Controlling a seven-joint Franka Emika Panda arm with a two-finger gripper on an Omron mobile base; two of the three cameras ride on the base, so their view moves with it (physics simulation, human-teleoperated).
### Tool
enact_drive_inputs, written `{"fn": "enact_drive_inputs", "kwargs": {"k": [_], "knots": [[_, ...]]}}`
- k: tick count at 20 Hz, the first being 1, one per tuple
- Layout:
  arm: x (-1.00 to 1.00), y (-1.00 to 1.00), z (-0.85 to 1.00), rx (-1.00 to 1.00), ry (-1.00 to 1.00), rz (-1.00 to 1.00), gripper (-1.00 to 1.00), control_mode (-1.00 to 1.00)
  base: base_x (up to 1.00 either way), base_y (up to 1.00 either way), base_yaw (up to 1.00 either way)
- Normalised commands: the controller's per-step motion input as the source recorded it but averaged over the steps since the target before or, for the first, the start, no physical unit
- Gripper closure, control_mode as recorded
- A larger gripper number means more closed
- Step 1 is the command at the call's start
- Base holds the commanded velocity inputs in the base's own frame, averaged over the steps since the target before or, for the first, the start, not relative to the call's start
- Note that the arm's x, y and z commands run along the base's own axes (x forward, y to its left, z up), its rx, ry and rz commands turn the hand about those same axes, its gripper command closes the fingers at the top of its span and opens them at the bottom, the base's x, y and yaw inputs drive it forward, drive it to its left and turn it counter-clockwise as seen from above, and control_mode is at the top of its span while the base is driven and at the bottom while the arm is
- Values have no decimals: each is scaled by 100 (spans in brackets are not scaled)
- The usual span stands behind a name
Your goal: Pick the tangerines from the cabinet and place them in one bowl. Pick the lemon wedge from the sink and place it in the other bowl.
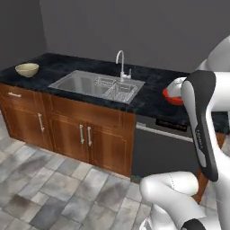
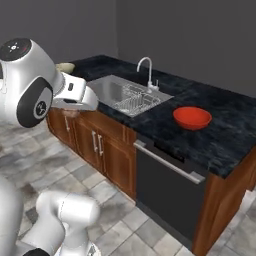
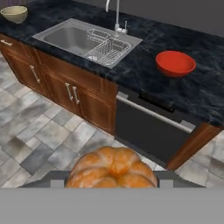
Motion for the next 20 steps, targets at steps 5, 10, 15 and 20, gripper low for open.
{"fn": "enact_drive_inputs", "kwargs": {"k": [5, 10, 15, 20], "knots": [[0, 0, 0, 0, 0, 0, 100, 100, 70, 0, -56], [0, 0, 0, 0, 0, 0, 100, 100, 84, 3, -55], [0, 0, 0, 0, 0, 0, 100, 100, 69, 24, -54], [0, 0, 0, 0, 0, 0, 100, 100, 20, 39, -47]]}}
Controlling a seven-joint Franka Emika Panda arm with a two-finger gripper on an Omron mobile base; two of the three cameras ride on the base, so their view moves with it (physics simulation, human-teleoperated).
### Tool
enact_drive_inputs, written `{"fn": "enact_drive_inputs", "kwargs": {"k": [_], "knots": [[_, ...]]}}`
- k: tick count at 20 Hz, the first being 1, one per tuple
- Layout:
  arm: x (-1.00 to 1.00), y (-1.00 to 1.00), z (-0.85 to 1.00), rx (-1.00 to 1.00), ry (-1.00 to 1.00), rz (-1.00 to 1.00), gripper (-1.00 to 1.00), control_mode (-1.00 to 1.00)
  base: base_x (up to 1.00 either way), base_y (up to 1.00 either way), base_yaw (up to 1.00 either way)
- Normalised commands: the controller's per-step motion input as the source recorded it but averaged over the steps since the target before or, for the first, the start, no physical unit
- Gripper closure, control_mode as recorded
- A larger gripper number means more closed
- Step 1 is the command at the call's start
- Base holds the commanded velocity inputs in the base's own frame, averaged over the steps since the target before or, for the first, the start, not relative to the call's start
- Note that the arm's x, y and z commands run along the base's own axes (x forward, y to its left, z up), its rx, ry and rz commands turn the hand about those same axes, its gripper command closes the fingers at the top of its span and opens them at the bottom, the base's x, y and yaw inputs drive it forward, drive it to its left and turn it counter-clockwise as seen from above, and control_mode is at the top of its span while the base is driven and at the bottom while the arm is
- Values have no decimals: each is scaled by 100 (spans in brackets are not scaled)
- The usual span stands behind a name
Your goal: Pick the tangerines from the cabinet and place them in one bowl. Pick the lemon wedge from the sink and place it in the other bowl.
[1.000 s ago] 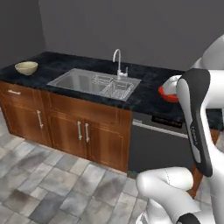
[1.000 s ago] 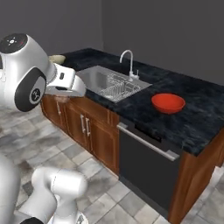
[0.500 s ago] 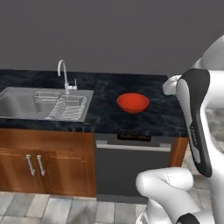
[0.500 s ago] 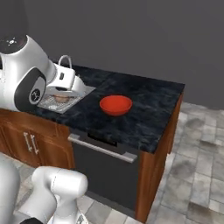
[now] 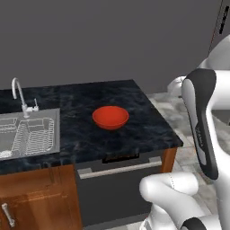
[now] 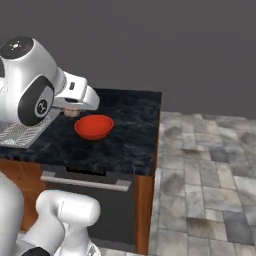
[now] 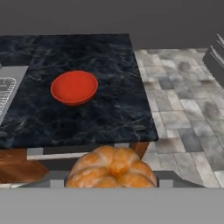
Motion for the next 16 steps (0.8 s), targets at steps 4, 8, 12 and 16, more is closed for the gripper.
{"fn": "enact_drive_inputs", "kwargs": {"k": [4, 8, 12, 16], "knots": [[0, 0, 0, 0, 0, 0, 100, 100, 3, 35, -42], [0, 0, 0, 0, 0, 0, 100, 100, 19, 43, -27], [0, 0, 0, 0, 0, 0, 100, 100, 33, 48, 0], [0, 0, 0, 0, 0, 0, 100, 100, 43, 13, 27]]}}
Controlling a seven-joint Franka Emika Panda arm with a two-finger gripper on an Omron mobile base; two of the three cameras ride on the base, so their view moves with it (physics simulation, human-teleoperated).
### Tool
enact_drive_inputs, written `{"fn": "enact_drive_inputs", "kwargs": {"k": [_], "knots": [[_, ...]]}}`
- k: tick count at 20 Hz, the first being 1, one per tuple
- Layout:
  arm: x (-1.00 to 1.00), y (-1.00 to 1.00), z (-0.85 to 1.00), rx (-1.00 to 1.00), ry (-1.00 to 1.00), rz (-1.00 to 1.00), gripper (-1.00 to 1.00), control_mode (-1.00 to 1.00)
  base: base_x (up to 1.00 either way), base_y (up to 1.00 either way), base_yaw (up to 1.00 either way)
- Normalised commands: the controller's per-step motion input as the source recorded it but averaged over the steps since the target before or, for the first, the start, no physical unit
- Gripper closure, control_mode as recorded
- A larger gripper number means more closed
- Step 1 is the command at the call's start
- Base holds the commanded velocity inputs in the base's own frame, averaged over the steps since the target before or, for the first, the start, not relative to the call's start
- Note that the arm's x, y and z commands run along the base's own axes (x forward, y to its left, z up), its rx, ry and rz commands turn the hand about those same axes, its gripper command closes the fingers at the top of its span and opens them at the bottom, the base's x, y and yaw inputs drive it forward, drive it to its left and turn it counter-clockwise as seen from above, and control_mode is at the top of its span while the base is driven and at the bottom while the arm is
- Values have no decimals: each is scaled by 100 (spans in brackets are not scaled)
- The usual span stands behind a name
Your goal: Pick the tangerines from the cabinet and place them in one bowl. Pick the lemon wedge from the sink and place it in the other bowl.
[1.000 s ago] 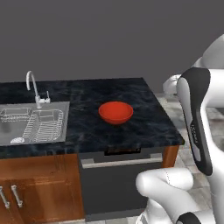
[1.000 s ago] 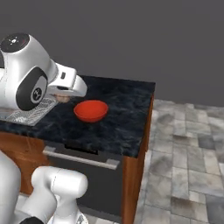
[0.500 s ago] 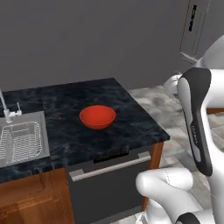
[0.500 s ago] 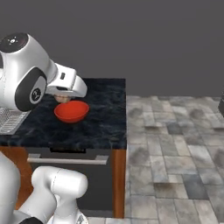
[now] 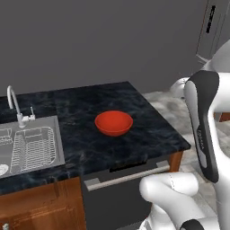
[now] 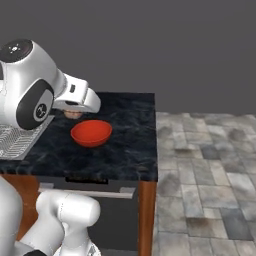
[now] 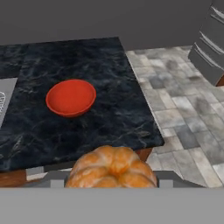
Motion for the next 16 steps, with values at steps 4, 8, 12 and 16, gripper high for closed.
{"fn": "enact_drive_inputs", "kwargs": {"k": [4, 8, 12, 16], "knots": [[0, 0, 0, 0, 0, 0, 100, 100, 54, 0, 35], [0, 0, 0, 0, 0, 0, 100, 100, 45, 0, 19], [0, 0, 0, 0, 0, 0, 100, 100, 50, 12, 0], [0, 0, 0, 0, 0, 0, 100, 100, 51, 12, 0]]}}
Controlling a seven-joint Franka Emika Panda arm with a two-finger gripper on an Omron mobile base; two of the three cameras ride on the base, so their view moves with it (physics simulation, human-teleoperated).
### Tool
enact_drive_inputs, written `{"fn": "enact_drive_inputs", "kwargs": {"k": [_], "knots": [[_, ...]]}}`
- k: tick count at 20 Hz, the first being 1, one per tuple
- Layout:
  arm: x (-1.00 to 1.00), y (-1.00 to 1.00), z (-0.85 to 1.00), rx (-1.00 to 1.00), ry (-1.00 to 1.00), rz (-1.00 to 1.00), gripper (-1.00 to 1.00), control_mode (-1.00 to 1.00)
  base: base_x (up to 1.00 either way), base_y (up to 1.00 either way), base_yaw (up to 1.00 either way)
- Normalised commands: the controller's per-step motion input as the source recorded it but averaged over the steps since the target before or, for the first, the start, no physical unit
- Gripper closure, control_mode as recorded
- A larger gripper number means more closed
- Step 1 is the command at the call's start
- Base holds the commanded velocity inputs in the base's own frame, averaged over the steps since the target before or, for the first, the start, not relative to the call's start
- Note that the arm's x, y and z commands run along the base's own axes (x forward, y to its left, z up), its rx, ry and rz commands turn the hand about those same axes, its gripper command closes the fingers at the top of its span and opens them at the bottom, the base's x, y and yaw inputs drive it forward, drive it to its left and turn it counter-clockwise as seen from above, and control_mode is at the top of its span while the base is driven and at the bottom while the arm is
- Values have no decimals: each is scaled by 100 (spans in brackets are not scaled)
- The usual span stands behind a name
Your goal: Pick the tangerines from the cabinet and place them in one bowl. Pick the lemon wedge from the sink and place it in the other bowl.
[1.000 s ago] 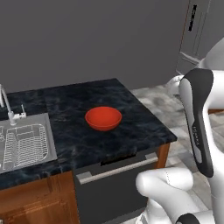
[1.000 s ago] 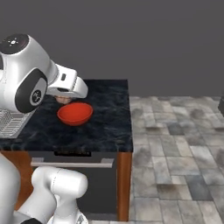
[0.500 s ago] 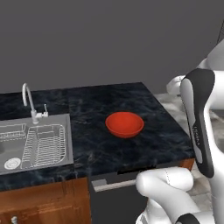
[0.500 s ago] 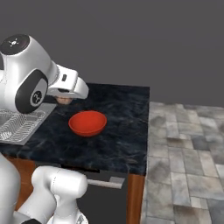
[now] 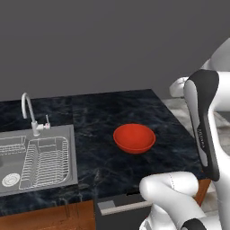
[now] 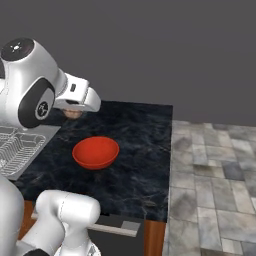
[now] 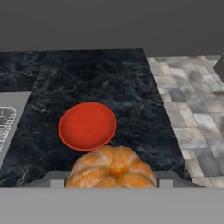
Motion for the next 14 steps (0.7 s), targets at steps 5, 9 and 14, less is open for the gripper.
{"fn": "enact_drive_inputs", "kwargs": {"k": [5, 9, 14], "knots": [[0, 0, 0, 0, 0, 0, 100, 100, 36, 12, 0], [7, 6, -3, 0, 1, 0, 100, -100, 9, 13, 0], [35, 34, -13, 0, 11, 0, 100, -100, 0, 0, 0]]}}
